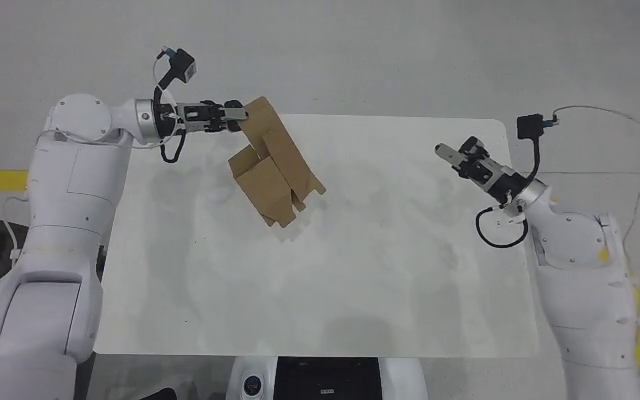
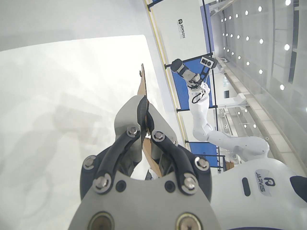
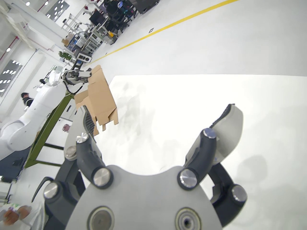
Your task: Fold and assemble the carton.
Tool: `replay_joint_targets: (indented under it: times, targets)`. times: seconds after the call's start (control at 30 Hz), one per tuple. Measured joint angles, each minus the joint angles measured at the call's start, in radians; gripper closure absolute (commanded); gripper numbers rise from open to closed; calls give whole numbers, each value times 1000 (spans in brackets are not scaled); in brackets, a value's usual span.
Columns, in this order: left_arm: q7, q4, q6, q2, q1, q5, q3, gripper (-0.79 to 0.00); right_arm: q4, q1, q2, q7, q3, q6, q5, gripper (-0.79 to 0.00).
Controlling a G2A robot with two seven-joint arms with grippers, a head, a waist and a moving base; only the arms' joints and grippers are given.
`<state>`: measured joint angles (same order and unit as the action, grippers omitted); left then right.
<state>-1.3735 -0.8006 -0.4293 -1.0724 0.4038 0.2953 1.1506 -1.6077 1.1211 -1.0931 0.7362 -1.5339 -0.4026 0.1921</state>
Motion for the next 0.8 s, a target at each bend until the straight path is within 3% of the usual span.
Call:
replay_joint_targets:
  times: [0.4,0.8]
  targets:
    - [-40,-138,22,7,46,20,-45,0,127,-143,-23,250,245,-141,-276,-785]
    - [-83,-250,65,25,61,113,-103,0,302,-278,-67,297,453,-273,-436,-785]
